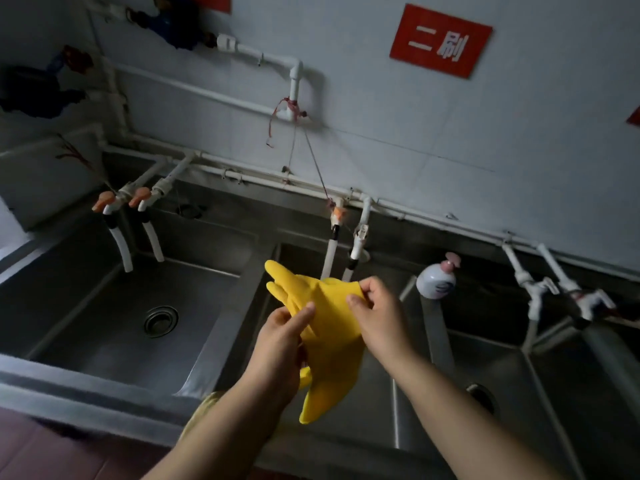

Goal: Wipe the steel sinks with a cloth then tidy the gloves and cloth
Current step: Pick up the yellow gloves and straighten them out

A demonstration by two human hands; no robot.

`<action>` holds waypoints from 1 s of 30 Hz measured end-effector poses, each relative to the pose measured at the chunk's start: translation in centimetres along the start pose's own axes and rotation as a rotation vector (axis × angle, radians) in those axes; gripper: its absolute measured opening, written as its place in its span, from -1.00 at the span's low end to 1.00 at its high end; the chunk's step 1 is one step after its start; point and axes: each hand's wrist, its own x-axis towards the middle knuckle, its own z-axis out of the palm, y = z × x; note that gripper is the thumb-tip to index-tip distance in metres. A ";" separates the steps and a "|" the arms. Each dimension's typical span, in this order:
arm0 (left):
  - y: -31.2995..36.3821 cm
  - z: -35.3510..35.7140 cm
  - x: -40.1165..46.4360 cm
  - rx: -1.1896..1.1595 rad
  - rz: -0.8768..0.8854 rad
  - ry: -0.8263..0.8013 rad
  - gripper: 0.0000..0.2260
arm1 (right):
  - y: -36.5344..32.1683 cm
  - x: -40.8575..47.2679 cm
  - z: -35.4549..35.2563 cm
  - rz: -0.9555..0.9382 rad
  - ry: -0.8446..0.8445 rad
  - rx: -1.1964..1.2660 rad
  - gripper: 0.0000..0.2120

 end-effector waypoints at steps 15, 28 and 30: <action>-8.8 16.6 -3.3 0.683 0.271 -0.725 -0.68 | 9.1 -12.7 -20.0 0.167 0.207 -0.017 -0.08; -26.9 41.7 -13.3 0.750 -0.022 -1.126 -0.75 | 24.8 -28.2 -45.3 0.490 0.363 0.287 -0.03; -29.7 45.0 -14.5 0.752 -0.036 -1.119 -0.76 | 26.6 -29.7 -48.9 0.497 0.400 0.309 -0.28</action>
